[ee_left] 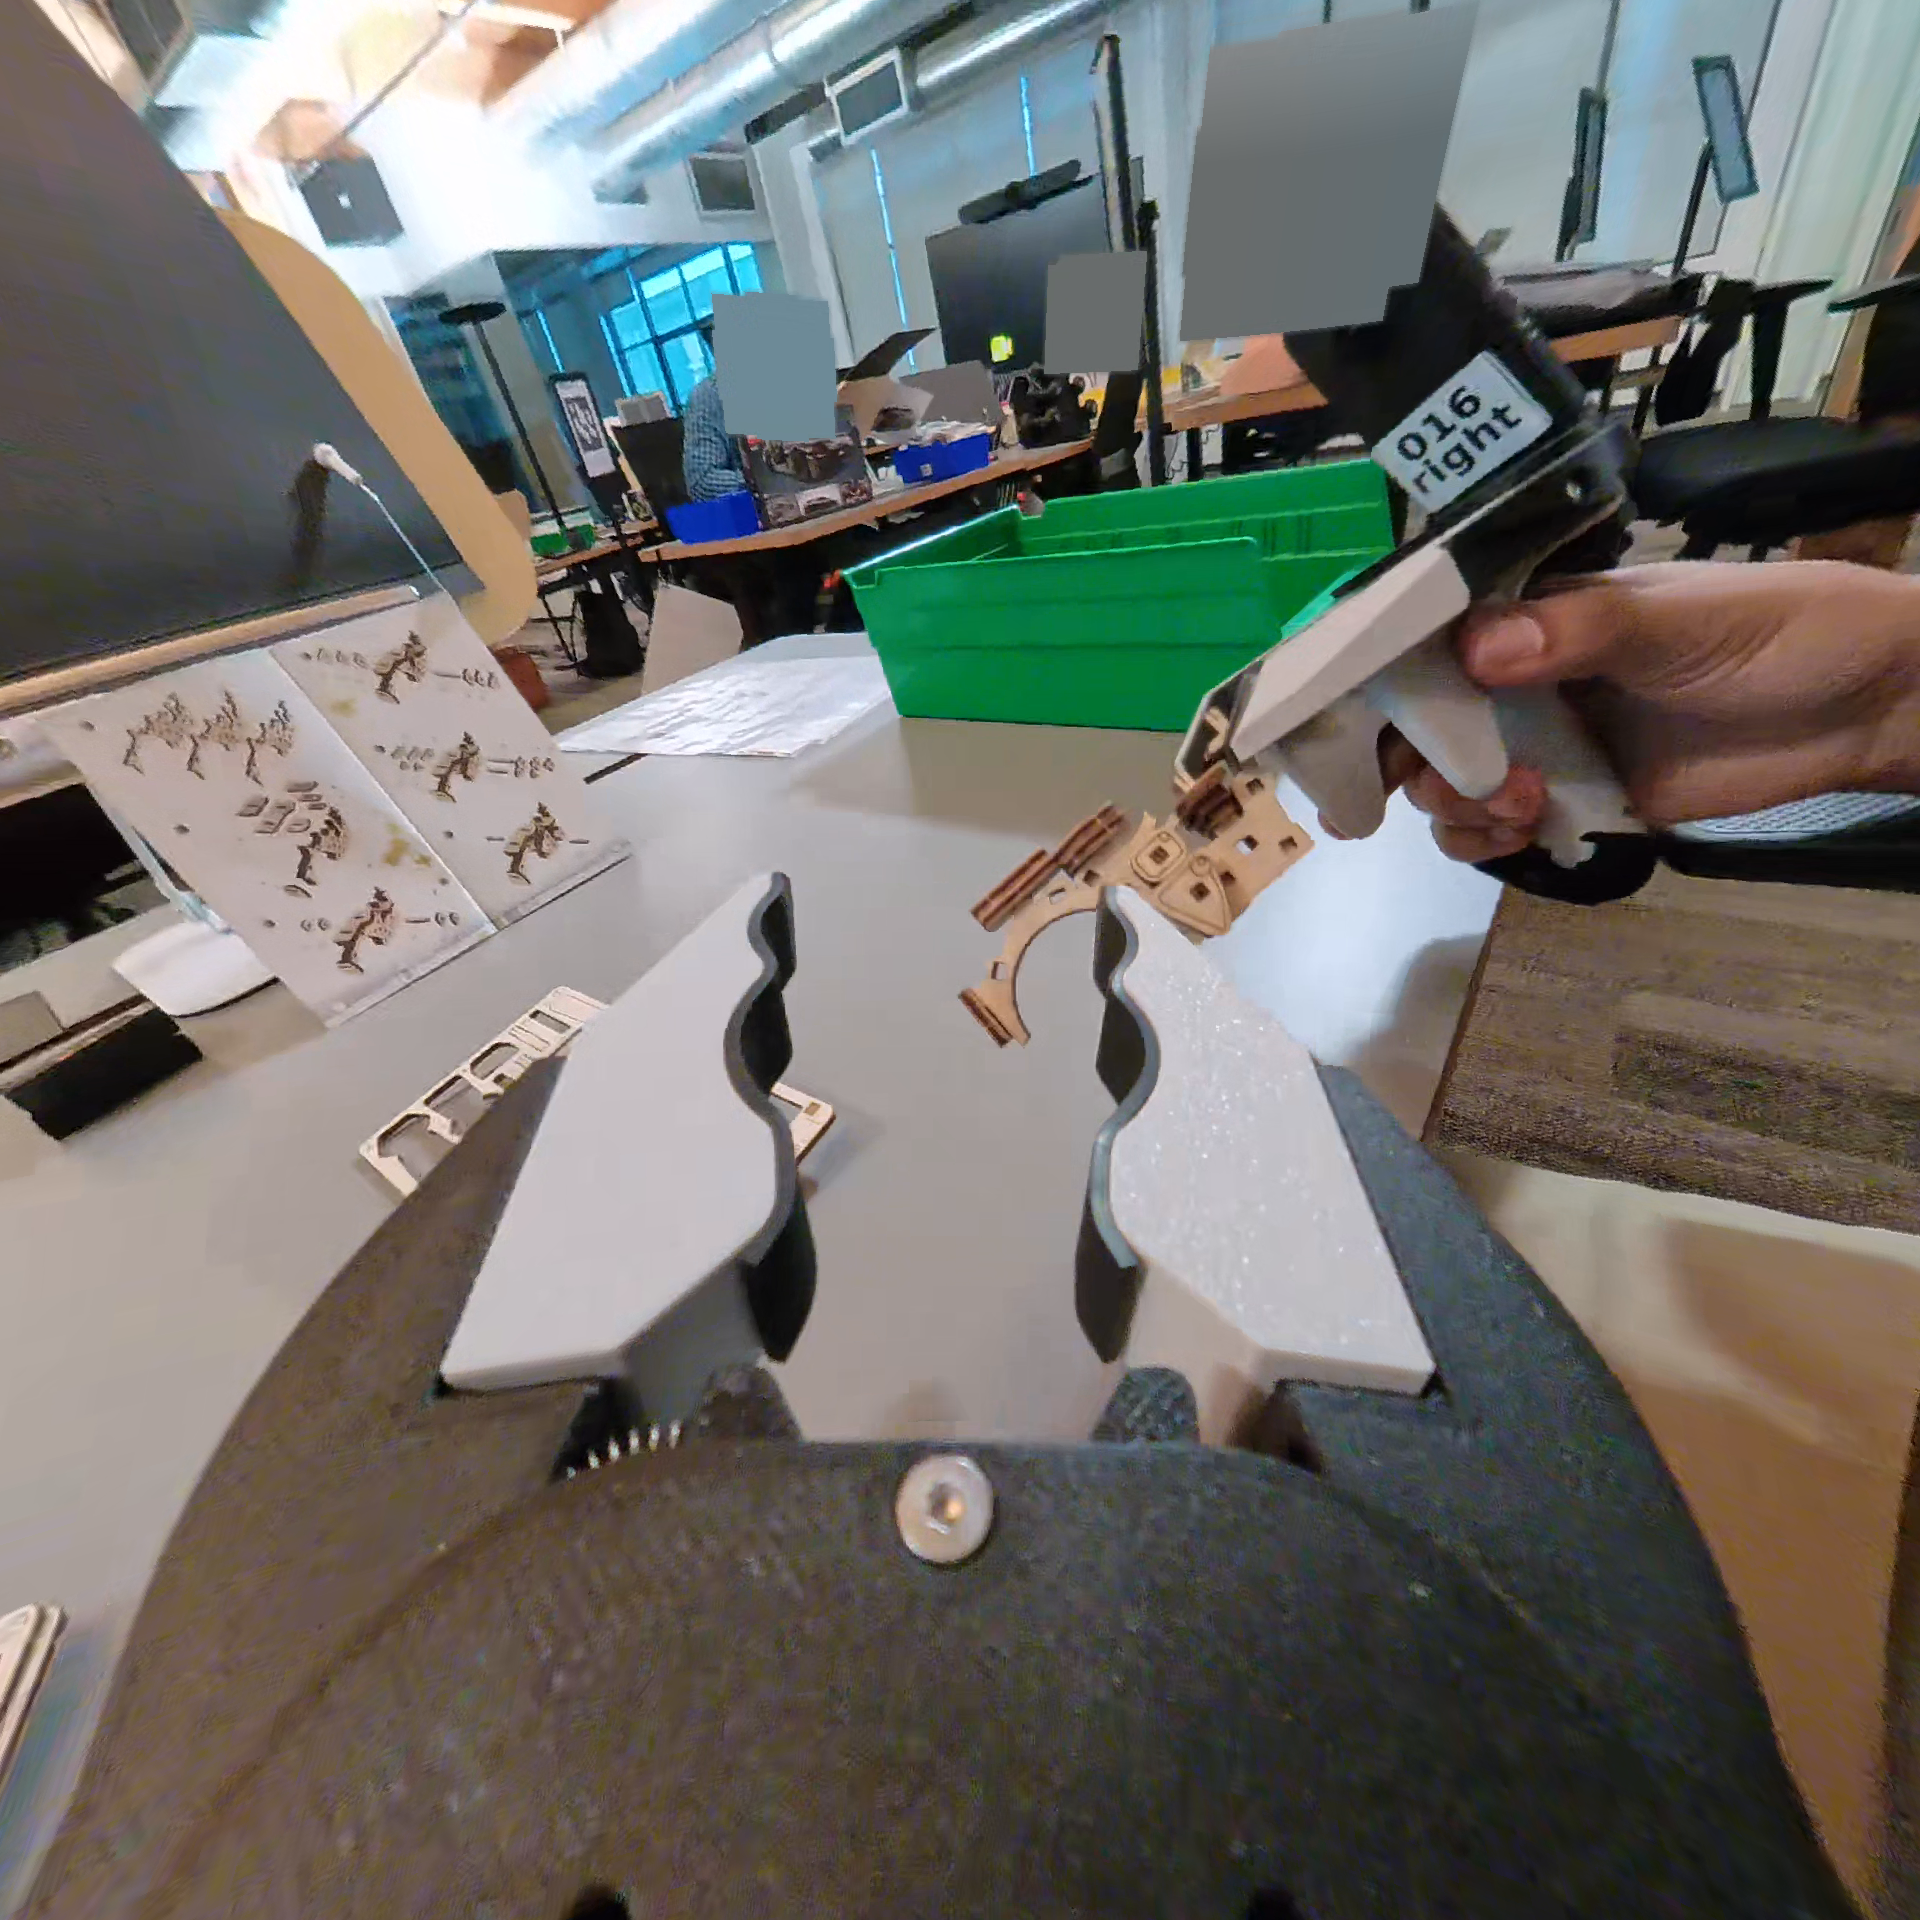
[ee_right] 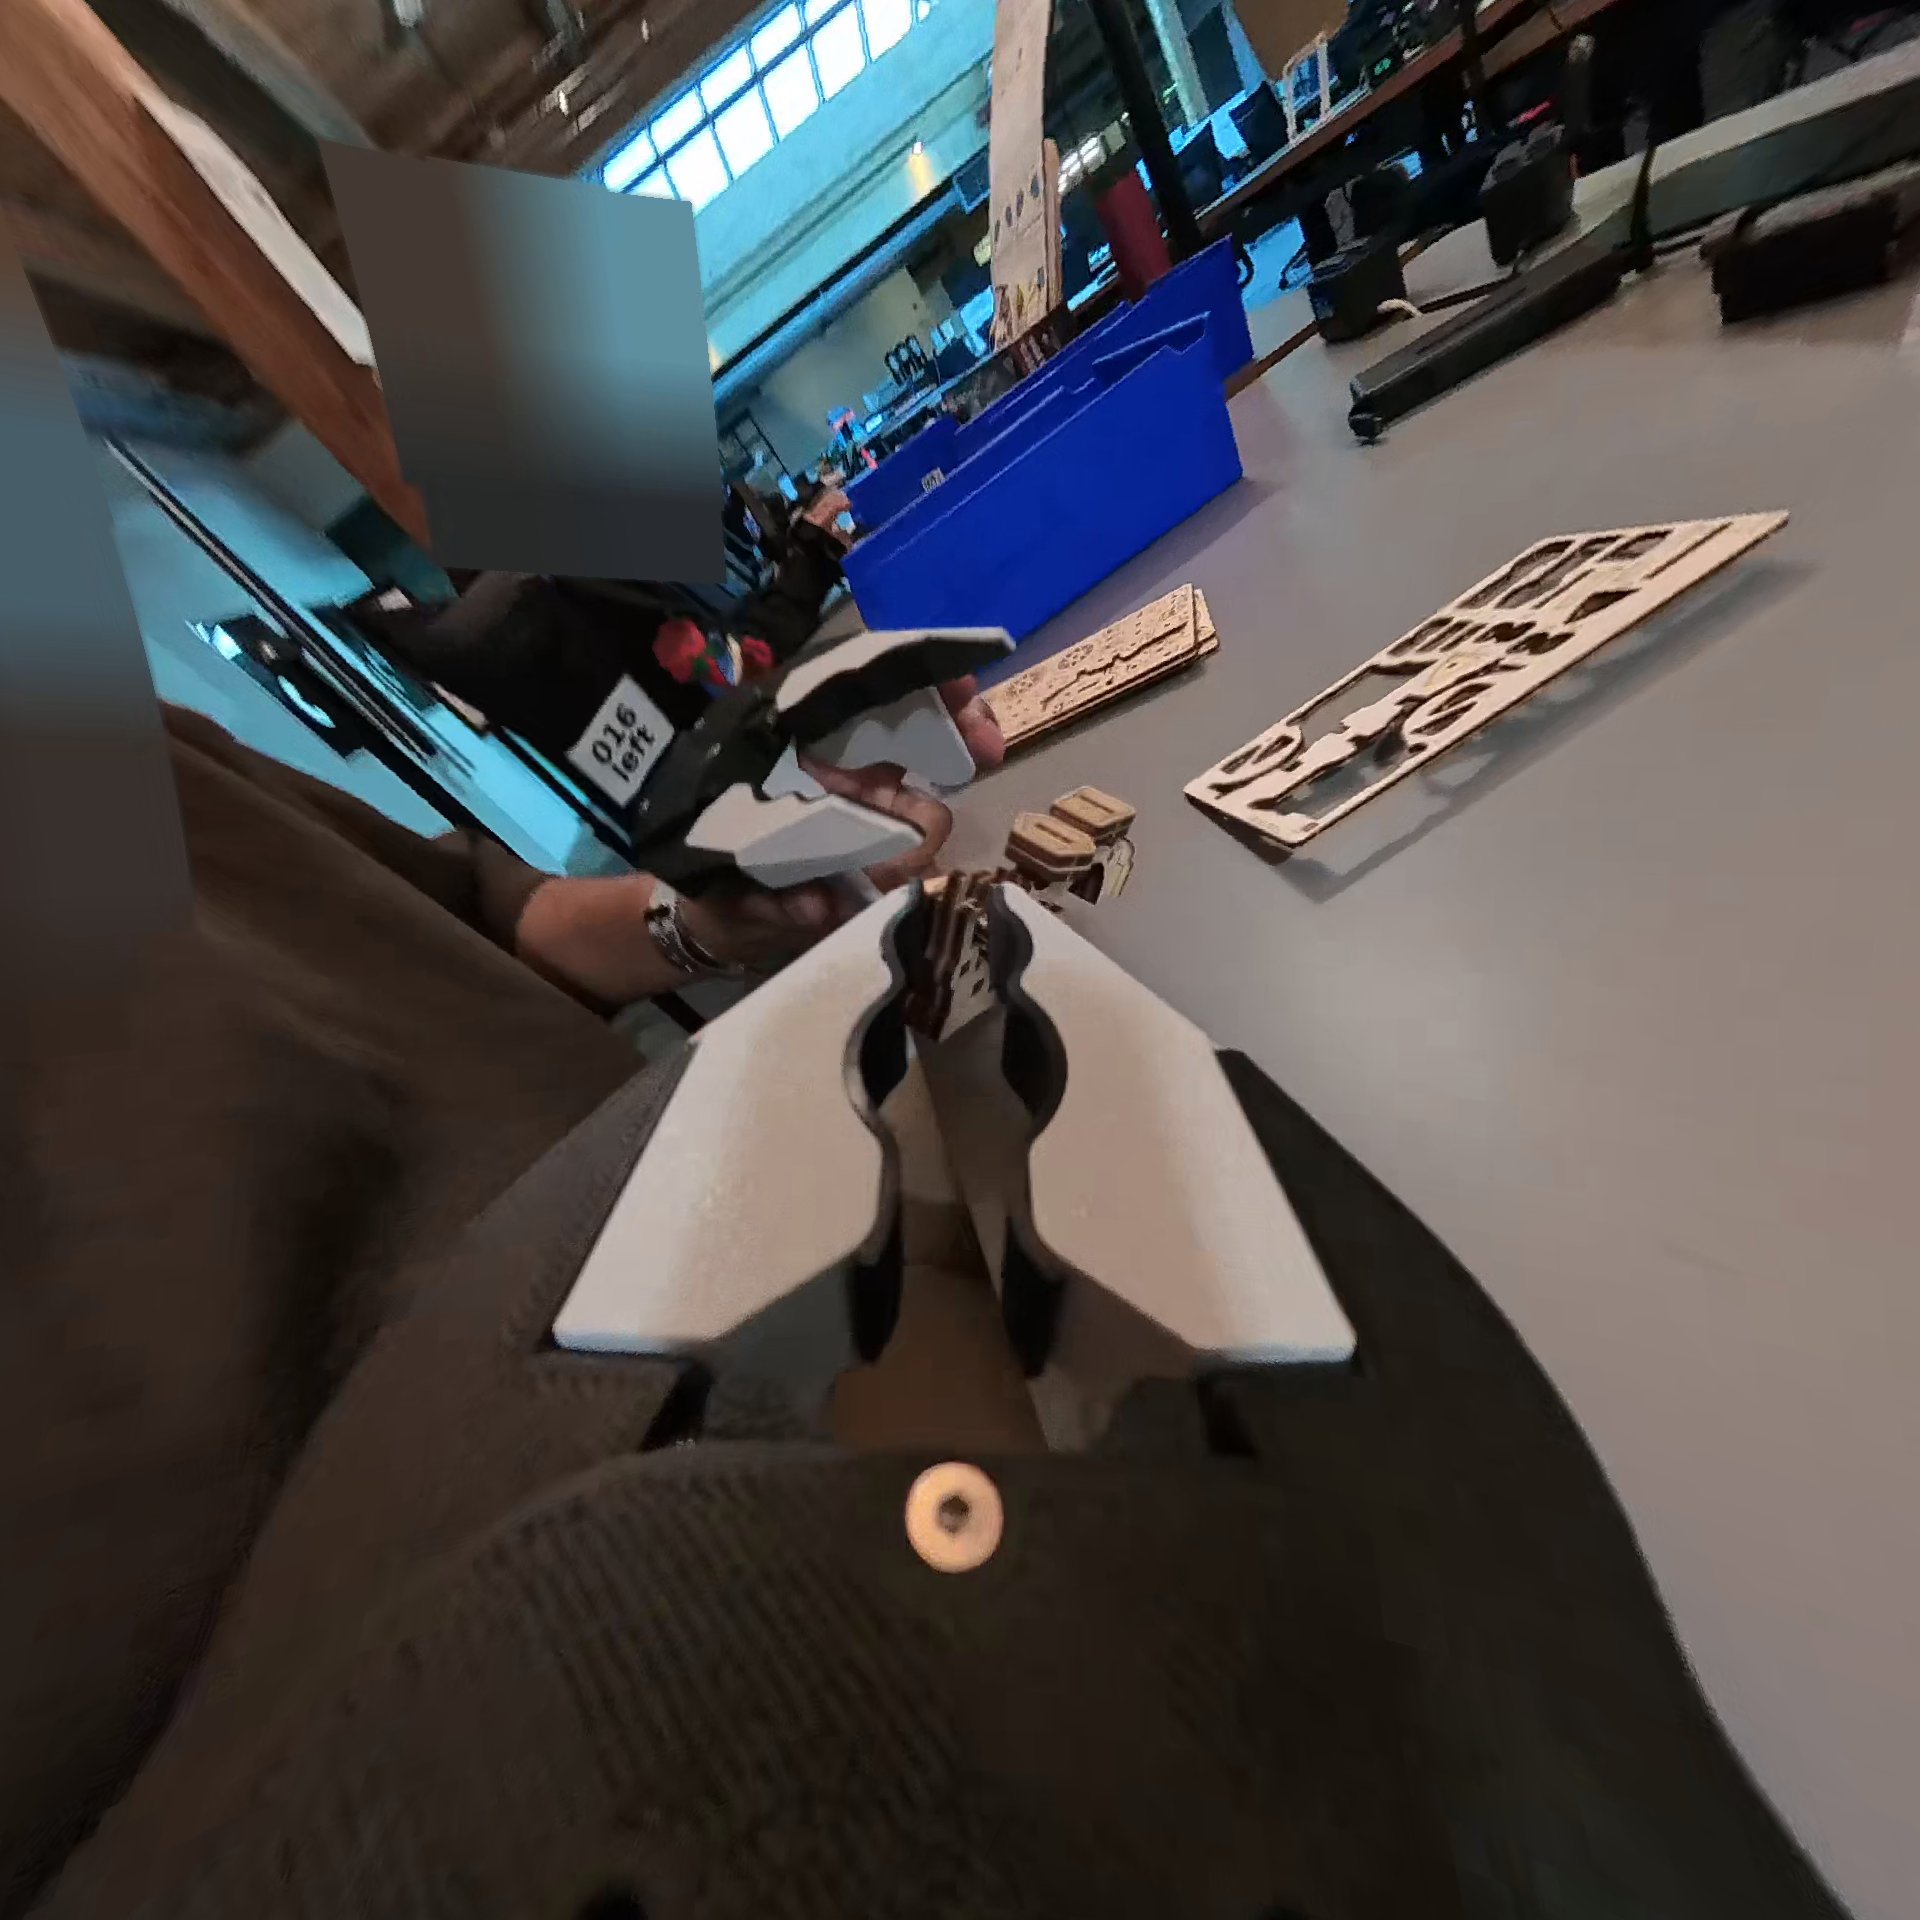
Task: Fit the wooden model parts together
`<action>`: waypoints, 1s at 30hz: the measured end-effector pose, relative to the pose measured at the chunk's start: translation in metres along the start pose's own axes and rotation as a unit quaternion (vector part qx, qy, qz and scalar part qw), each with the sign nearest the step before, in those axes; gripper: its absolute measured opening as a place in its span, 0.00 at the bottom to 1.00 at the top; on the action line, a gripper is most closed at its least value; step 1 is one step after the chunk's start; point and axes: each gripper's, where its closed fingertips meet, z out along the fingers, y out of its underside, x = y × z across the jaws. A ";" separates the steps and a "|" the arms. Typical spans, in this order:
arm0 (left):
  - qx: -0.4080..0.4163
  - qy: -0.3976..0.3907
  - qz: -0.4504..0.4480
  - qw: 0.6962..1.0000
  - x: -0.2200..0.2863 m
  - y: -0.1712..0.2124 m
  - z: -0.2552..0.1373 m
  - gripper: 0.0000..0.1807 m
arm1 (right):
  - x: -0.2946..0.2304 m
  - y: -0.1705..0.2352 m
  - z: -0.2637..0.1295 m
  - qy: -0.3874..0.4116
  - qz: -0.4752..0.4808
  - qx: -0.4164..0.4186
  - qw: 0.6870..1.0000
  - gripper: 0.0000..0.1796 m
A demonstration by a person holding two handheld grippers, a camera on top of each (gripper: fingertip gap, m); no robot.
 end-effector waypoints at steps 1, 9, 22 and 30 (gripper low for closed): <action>-0.001 -0.003 -0.002 1.000 -0.001 0.000 0.000 0.30 | 0.000 0.002 0.000 0.003 -0.023 -0.008 1.000 0.06; -0.003 -0.005 -0.018 1.000 -0.006 0.000 0.000 0.27 | 0.020 0.046 -0.003 0.063 -0.195 -0.160 0.966 0.06; -0.010 -0.001 0.012 1.000 0.002 0.001 0.002 0.27 | 0.018 0.058 -0.006 0.057 -0.284 -0.196 0.937 0.06; -0.021 0.005 0.059 0.998 0.014 0.004 0.004 0.27 | 0.024 0.073 -0.003 0.071 -0.373 -0.243 0.893 0.06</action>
